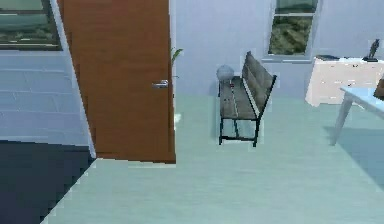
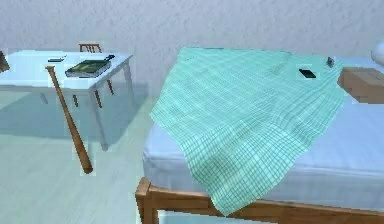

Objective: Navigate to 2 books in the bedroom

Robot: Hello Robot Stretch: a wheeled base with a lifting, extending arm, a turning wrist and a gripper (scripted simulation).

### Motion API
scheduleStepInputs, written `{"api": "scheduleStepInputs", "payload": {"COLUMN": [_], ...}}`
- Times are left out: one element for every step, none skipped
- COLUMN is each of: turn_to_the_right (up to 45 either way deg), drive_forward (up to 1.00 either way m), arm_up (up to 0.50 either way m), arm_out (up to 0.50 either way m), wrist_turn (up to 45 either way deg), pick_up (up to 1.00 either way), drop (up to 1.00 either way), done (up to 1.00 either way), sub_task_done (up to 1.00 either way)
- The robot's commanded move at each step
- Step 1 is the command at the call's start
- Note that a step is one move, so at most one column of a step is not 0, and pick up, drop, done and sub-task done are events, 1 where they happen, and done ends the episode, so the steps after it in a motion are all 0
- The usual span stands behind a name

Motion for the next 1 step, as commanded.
{"api": "scheduleStepInputs", "payload": {"turn_to_the_right": [0.0], "drive_forward": [0.35], "arm_up": [0.00], "arm_out": [0.00], "wrist_turn": [0.0], "pick_up": [0.00], "drop": [0.00], "done": [0.00], "sub_task_done": [0.00]}}
